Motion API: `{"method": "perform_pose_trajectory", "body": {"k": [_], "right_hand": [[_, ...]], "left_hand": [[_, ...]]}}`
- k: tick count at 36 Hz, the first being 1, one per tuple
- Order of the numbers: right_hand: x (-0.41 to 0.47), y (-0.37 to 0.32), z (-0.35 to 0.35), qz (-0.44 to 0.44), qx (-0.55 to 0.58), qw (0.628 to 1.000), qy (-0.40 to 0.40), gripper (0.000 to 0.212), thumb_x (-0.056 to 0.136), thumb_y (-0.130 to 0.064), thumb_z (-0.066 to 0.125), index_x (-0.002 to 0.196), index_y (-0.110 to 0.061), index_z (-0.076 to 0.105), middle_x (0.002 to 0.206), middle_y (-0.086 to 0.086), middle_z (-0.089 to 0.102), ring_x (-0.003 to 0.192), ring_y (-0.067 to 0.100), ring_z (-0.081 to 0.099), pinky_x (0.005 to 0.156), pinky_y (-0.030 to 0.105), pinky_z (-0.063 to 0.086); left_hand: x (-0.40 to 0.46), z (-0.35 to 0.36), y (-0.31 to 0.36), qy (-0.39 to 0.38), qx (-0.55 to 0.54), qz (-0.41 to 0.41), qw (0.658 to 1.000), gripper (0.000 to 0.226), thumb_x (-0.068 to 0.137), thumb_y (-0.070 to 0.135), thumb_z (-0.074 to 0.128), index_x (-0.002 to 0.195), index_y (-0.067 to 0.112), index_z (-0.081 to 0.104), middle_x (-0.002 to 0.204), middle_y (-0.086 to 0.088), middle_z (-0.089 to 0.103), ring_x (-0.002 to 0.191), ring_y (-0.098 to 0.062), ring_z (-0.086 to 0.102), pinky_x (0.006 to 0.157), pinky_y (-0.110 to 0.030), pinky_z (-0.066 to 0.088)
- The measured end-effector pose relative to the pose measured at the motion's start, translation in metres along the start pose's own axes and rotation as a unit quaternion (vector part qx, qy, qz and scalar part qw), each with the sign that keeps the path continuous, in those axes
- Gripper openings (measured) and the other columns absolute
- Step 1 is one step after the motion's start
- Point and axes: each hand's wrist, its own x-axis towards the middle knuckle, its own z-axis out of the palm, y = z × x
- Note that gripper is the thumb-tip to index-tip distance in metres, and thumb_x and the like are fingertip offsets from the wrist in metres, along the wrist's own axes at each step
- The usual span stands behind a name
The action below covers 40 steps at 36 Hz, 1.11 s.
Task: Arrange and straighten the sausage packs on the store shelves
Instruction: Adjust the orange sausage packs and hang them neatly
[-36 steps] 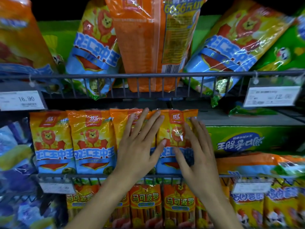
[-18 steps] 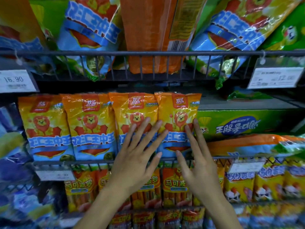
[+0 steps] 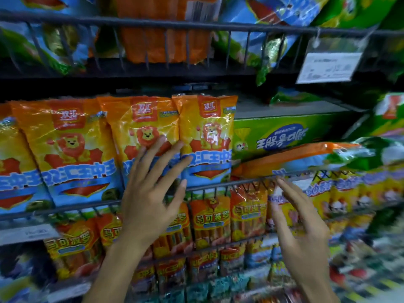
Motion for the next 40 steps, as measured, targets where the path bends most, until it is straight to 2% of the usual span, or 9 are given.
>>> {"method": "perform_pose_trajectory", "body": {"k": [5,9,13,20,25,29,34,38,40], "right_hand": [[0.005,0.016,-0.030,0.080,0.042,0.995,0.043,0.045,0.099,-0.029,0.057,0.143,-0.033,0.052,0.143,-0.019,0.054,0.133,0.004,0.050,0.105,0.041,0.048],[0.015,0.025,-0.046,0.095,0.077,0.992,0.013,0.051,0.098,-0.031,0.057,0.146,-0.043,0.044,0.145,-0.025,0.050,0.134,0.000,0.047,0.105,0.032,0.044],[0.024,0.038,-0.060,0.117,0.115,0.986,-0.017,0.052,0.097,-0.034,0.057,0.146,-0.045,0.044,0.143,-0.030,0.048,0.135,-0.004,0.045,0.107,0.029,0.042],[0.034,0.057,-0.076,0.116,0.163,0.979,-0.045,0.054,0.095,-0.038,0.060,0.142,-0.057,0.041,0.142,-0.031,0.049,0.134,-0.004,0.046,0.106,0.036,0.045],[0.040,0.071,-0.083,0.112,0.171,0.973,-0.104,0.055,0.091,-0.049,0.058,0.140,-0.064,0.037,0.143,-0.038,0.043,0.135,-0.006,0.043,0.106,0.038,0.046],[0.045,0.081,-0.085,0.119,0.195,0.966,-0.124,0.052,0.090,-0.046,0.060,0.138,-0.059,0.044,0.141,-0.033,0.049,0.132,-0.004,0.048,0.088,0.009,0.049],[0.046,0.081,-0.081,0.115,0.185,0.962,-0.163,0.050,0.092,-0.050,0.056,0.140,-0.056,0.043,0.141,-0.033,0.049,0.133,-0.005,0.046,0.097,0.027,0.047],[0.043,0.072,-0.080,0.111,0.179,0.958,-0.195,0.052,0.092,-0.052,0.056,0.142,-0.054,0.043,0.139,-0.039,0.048,0.131,-0.011,0.044,0.107,0.030,0.044],[0.043,0.066,-0.079,0.101,0.163,0.960,-0.206,0.049,0.092,-0.051,0.056,0.140,-0.054,0.044,0.136,-0.041,0.048,0.130,-0.012,0.044,0.109,0.031,0.044]], "left_hand": [[0.005,0.003,0.028,0.037,-0.116,-0.042,0.992,0.036,0.099,0.020,0.060,0.134,0.013,0.063,0.146,0.000,0.054,0.146,-0.024,0.037,0.122,-0.043,0.027],[0.015,0.016,0.061,0.025,-0.145,-0.046,0.988,0.036,0.098,0.018,0.062,0.133,0.011,0.063,0.145,-0.002,0.054,0.144,-0.025,0.041,0.121,-0.041,0.030],[0.030,0.029,0.097,-0.018,-0.189,-0.072,0.979,0.042,0.100,0.024,0.060,0.141,0.023,0.057,0.150,0.011,0.048,0.145,-0.012,0.040,0.120,-0.039,0.031],[0.060,0.053,0.158,-0.106,-0.205,-0.104,0.967,0.066,0.094,0.044,0.065,0.153,0.047,0.034,0.151,0.041,0.028,0.145,0.012,0.025,0.113,-0.004,0.020],[0.073,0.072,0.179,-0.094,-0.214,-0.129,0.964,0.070,0.092,0.033,0.074,0.151,0.045,0.039,0.148,0.036,0.039,0.141,0.011,0.034,0.108,-0.005,0.030],[0.081,0.076,0.180,-0.079,-0.234,-0.155,0.956,0.064,0.090,0.022,0.076,0.144,0.042,0.049,0.143,0.028,0.050,0.134,0.012,0.043,0.101,-0.005,0.037],[0.084,0.075,0.178,-0.056,-0.252,-0.175,0.950,0.059,0.083,0.021,0.080,0.131,0.044,0.056,0.129,0.018,0.065,0.120,0.006,0.060,0.094,-0.010,0.048],[0.085,0.073,0.171,-0.027,-0.261,-0.177,0.949,0.054,0.082,0.017,0.083,0.133,0.012,0.066,0.126,0.005,0.071,0.119,-0.005,0.065,0.096,-0.020,0.052],[0.086,0.067,0.171,0.011,-0.276,-0.172,0.946,0.050,0.080,0.018,0.083,0.126,0.005,0.069,0.119,0.011,0.073,0.114,-0.003,0.067,0.093,-0.020,0.054]]}}
